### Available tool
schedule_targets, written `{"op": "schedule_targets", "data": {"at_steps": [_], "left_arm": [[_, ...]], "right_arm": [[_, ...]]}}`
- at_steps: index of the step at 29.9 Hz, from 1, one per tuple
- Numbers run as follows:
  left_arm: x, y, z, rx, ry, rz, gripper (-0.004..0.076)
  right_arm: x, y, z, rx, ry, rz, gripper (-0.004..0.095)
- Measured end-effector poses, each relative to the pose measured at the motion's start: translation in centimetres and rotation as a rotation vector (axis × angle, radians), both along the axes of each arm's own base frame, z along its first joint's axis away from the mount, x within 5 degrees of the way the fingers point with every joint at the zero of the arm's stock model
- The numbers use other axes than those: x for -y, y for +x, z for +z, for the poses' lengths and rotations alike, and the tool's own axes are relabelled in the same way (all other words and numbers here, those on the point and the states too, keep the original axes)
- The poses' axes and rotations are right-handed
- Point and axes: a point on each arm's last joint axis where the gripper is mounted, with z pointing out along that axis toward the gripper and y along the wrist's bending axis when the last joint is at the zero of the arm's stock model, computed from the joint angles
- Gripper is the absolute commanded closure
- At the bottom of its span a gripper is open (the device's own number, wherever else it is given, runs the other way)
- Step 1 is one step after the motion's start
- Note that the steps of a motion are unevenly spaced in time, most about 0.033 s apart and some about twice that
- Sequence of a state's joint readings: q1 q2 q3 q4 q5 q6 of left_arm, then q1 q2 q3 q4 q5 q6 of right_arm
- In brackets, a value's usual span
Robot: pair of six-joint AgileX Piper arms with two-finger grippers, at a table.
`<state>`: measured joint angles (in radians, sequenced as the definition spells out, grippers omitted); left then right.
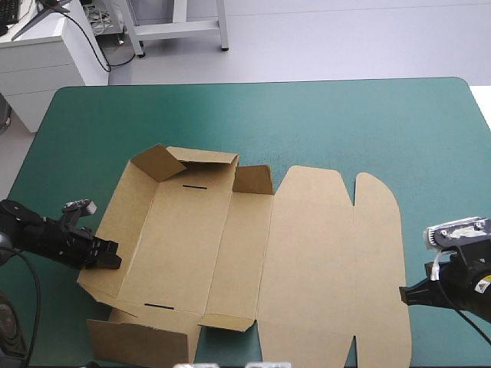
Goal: Fold the box
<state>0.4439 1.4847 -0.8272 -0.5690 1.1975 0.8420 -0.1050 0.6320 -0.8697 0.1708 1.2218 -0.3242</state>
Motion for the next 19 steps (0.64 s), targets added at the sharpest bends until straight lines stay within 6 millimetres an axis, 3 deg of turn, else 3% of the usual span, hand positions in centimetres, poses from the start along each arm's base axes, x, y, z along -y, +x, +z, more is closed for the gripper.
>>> {"op": "schedule_targets", "data": {"at_steps": [5,9,15,19], "left_arm": [[0.2,1.5,1.7,0.033,0.074,-0.045,0.0732],[1.6,4.2,5.3,0.125,0.229,-0.157,0.0732],[7.2,7.1,10.8,0.359,0.425,-0.412,0.0732],[11.5,8.3,13.0,0.498,0.535,-0.579,0.0732]], "right_arm": [[0.0,0.0,0.0,0.0,0.0,0.0,0.0927],[0.0,0.0,0.0,0.0,0.001,0.0,0.0927],[0.0,0.0,0.0,0.0,0.0,0.001,0.0927],[0.0,0.0,0.0,0.0,0.0,0.001,0.0927]]}}
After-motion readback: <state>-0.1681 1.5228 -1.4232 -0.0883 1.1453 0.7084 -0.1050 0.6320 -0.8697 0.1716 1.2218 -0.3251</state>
